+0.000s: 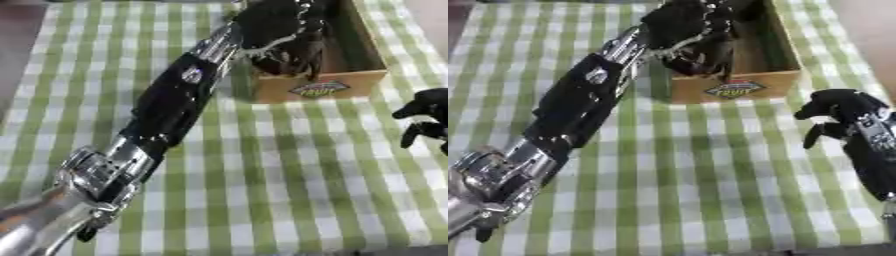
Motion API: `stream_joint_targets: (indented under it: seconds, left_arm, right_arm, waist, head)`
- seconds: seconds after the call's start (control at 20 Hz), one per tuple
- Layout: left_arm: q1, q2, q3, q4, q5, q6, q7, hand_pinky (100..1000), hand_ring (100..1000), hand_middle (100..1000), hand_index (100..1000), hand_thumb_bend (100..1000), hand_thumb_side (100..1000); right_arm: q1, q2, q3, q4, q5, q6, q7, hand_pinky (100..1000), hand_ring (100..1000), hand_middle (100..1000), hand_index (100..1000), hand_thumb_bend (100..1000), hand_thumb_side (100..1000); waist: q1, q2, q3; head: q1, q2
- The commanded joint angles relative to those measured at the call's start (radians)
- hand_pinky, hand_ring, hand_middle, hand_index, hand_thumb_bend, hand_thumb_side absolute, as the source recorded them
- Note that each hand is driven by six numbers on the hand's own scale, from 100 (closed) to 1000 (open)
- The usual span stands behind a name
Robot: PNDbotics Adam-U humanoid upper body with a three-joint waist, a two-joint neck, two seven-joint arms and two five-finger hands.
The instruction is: Pick up objects on the table and place them in the box.
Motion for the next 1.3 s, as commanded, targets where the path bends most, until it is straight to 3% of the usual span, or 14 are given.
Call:
stream_joint_targets:
  seconds: [0.05,0.15,0.2,0.25,0.3,0.4,0.65,0.9,1.3]
  left_arm:
    - [-0.007,0.002,0.012,0.029,-0.063,0.003,-0.058,761,770,758,839,410,100]
    - [-0.007,0.0,0.019,0.03,-0.08,0.005,-0.095,788,810,819,888,465,100]
    - [-0.007,-0.001,0.022,0.026,-0.08,0.007,-0.114,802,832,858,914,547,224]
    - [-0.007,-0.002,0.024,0.02,-0.073,0.008,-0.133,802,832,858,914,547,224]
    - [-0.007,-0.003,0.028,0.012,-0.062,0.012,-0.149,823,858,907,936,607,447]
    - [-0.006,-0.005,0.043,-0.005,-0.032,0.03,-0.164,815,856,921,937,560,521]
    - [-0.006,-0.007,0.093,-0.031,0.05,0.106,-0.109,772,823,909,910,407,518]
    - [-0.006,-0.013,0.137,-0.021,0.138,0.194,-0.046,732,787,882,876,315,500]
    - [-0.007,-0.005,0.115,-0.057,0.281,0.337,-0.112,710,764,858,845,300,496]
  right_arm:
    - [-0.015,-0.007,-0.001,-0.011,-0.004,-0.003,0.004,399,675,604,736,100,741]
    - [-0.015,-0.007,-0.001,-0.011,-0.003,-0.002,0.004,399,675,604,736,100,740]
    - [-0.015,-0.007,-0.001,-0.01,-0.003,-0.002,0.004,399,675,604,736,100,739]
    - [-0.014,-0.007,-0.002,-0.01,-0.003,-0.003,0.004,399,675,604,736,100,739]
    - [-0.014,-0.007,-0.002,-0.01,-0.003,-0.003,0.004,398,675,604,736,100,739]
    - [-0.012,-0.008,-0.002,-0.01,-0.002,-0.003,0.004,398,675,604,736,100,740]
    - [-0.009,-0.008,-0.004,-0.01,-0.001,-0.003,0.004,399,675,604,736,100,738]
    - [-0.006,-0.008,-0.005,-0.01,0.001,-0.004,0.005,399,675,604,737,100,736]
    - [-0.002,-0.009,-0.006,-0.009,0.002,-0.005,0.005,398,674,603,737,100,730]
  waist:
    - [-0.003,-0.016,0.0]
    - [-0.003,-0.016,0.002]
    - [-0.003,-0.016,0.003]
    - [-0.004,-0.016,0.004]
    - [-0.005,-0.016,0.005]
    - [-0.007,-0.017,0.008]
    - [-0.01,-0.02,0.016]
    - [-0.015,-0.021,0.022]
    - [-0.02,-0.023,0.029]
  head:
    - [0.001,-0.01]
    - [0.001,-0.011]
    - [0.001,-0.011]
    - [0.001,-0.011]
    - [0.002,-0.011]
    - [0.002,-0.012]
    - [0.001,-0.013]
    - [-0.001,-0.013]
    - [-0.004,-0.014]
